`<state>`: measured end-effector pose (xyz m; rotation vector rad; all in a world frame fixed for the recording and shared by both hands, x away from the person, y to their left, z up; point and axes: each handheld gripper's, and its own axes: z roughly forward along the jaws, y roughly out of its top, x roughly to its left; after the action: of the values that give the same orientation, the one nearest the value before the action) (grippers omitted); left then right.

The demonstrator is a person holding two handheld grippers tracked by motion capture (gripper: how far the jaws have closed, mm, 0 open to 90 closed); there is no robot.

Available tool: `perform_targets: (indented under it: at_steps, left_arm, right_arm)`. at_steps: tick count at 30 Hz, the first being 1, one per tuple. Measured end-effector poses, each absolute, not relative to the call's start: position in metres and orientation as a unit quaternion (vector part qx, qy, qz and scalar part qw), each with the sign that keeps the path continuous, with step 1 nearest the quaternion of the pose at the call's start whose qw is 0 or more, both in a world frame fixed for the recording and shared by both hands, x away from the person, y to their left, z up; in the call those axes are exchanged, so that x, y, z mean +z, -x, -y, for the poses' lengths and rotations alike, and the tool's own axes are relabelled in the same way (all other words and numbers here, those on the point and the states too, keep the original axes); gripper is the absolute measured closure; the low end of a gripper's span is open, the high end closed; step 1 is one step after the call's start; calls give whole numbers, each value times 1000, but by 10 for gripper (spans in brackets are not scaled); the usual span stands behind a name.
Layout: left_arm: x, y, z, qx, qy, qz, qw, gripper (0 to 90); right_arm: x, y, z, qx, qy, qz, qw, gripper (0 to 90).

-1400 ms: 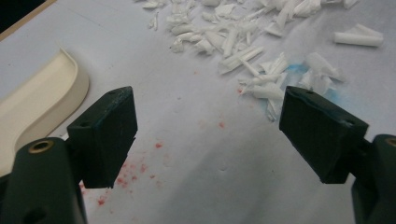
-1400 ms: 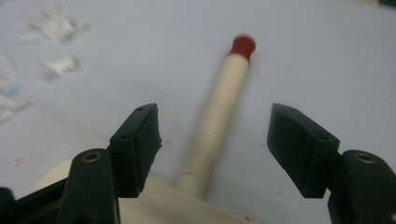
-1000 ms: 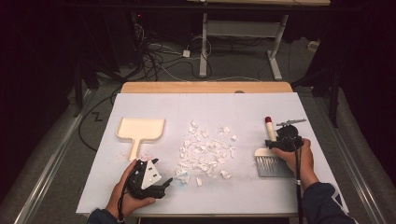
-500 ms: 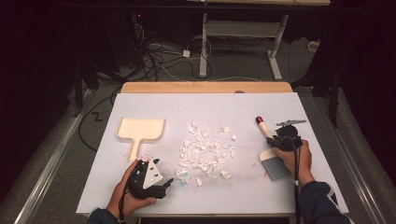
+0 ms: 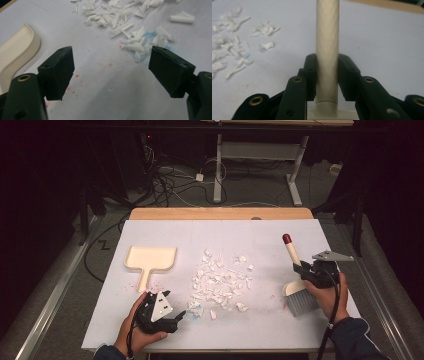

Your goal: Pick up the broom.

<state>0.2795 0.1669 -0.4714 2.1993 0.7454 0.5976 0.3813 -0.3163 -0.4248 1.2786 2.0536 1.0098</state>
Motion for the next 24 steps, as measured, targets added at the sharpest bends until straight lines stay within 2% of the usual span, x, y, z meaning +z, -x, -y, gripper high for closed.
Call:
perform_targets:
  at_steps: [6,12,13,14,15,17,24]
  left_arm:
    - [-460,-277,-156,207,-840,-299,402,201]
    - [-437,-275,-123,166,-826,-284,458,212]
    - [-428,-275,-106,152,-820,-272,481,213]
    - [-428,-275,-106,152,-820,-272,481,217]
    - [-418,-275,-86,138,-818,-252,498,217]
    - [-414,-275,-74,136,-818,-244,502,217]
    - [-405,-288,12,86,-817,-206,532,224]
  right_arm:
    - [-407,-352,324,415,-451,-741,273,715]
    - [-384,-328,316,450,-429,-730,282,715]
    - [-381,-326,313,453,-426,-730,283,715]
    - [-379,-324,309,460,-421,-728,287,715]
    - [-377,-322,304,459,-416,-729,290,715]
    - [-374,-320,294,465,-405,-731,292,715]
    - [-369,-314,261,470,-373,-742,299,714]
